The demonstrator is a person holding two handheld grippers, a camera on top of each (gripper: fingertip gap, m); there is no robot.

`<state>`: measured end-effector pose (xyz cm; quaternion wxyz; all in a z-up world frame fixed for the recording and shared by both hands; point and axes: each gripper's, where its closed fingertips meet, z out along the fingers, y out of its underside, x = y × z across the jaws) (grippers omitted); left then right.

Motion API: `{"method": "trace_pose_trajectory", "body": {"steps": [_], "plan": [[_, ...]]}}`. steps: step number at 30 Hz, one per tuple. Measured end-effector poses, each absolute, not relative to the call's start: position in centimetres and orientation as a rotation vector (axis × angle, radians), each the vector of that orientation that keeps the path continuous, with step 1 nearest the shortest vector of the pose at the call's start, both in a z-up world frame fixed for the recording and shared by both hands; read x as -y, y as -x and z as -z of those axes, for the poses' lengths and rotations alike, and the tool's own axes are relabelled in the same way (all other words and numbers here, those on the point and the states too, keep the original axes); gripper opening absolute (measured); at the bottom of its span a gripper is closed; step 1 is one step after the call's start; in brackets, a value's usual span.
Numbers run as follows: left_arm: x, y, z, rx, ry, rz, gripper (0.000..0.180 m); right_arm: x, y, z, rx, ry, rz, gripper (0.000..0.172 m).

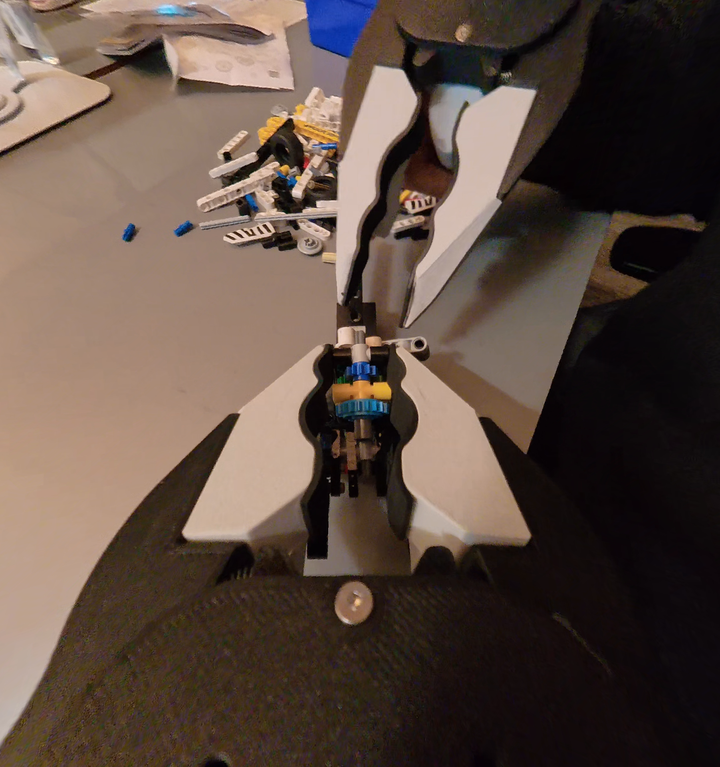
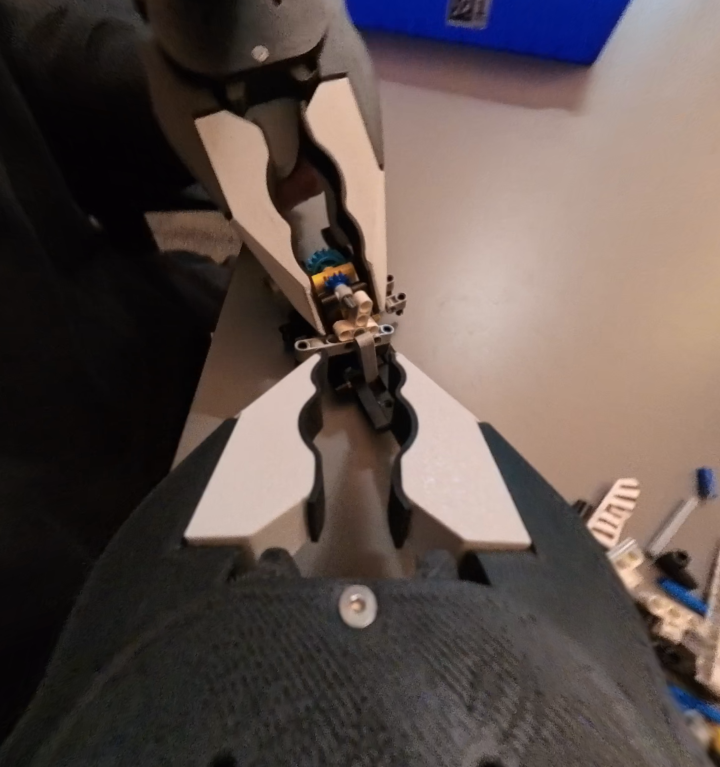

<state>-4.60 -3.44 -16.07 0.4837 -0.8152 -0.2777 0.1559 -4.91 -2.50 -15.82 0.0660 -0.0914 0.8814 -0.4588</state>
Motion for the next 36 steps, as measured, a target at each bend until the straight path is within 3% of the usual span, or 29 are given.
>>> {"method": "trace_pose_trajectory", "body": {"steps": [8,13,36], "plan": [[3.1,4.4,16.3,0.556,2.08,-0.298,0.025,3.3,4.2,16.8,-2.564,0.754,1.103,0.005],[3.3,4.3,16.3,0.549,2.078,-0.268,0.025,3.5,4.1,16.8,-2.544,0.879,1.111,0.005],[3.3,4.8,15.8,0.609,1.99,-0.252,0.027,2.2,5.1,16.7,-2.455,0.664,1.247,0.006]]}}
